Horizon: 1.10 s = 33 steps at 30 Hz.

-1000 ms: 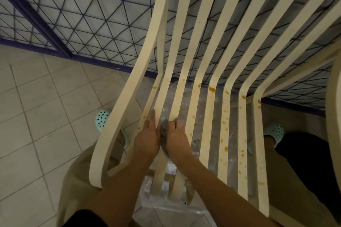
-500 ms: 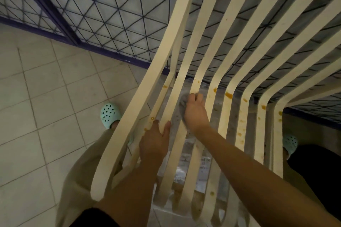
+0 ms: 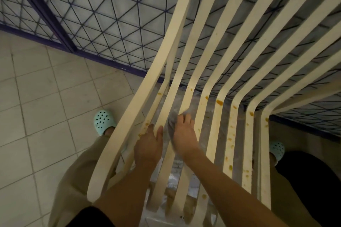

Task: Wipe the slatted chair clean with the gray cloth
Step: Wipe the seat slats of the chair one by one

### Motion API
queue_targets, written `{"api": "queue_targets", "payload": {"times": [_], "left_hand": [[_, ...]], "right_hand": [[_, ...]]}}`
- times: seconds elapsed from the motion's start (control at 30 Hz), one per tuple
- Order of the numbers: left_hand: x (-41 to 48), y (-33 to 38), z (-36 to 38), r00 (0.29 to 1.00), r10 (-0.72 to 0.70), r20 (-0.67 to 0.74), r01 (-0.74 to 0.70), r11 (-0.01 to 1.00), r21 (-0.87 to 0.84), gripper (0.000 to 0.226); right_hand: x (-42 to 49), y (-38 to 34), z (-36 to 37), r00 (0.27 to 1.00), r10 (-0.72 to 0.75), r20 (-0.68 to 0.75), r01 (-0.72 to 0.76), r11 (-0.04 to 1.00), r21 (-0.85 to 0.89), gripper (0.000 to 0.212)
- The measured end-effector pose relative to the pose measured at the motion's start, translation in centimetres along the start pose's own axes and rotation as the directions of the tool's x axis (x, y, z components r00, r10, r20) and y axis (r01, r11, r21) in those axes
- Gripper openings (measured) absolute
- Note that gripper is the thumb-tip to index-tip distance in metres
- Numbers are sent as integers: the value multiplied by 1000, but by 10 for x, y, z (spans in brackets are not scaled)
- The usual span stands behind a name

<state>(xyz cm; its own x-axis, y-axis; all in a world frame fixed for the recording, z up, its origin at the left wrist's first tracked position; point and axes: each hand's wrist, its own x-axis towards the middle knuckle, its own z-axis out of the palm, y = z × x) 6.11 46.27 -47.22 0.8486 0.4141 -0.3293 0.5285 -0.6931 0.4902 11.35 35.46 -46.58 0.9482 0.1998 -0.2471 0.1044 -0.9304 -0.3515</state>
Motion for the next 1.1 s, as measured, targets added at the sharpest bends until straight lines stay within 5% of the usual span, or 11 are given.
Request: {"api": "queue_targets", "payload": {"times": [0.2, 0.57, 1.1], "left_hand": [[-3, 4, -3, 990, 140, 29, -142, 989, 50, 52], [-1, 3, -2, 992, 125, -14, -124, 991, 45, 43], [4, -4, 5, 993, 112, -26, -111, 993, 27, 41]], "right_hand": [[-40, -11, 12, 999, -34, -27, 33, 999, -18, 36], [-80, -19, 26, 994, -58, 97, 61, 998, -34, 40], [5, 2, 5, 999, -53, 7, 53, 997, -51, 33]]}}
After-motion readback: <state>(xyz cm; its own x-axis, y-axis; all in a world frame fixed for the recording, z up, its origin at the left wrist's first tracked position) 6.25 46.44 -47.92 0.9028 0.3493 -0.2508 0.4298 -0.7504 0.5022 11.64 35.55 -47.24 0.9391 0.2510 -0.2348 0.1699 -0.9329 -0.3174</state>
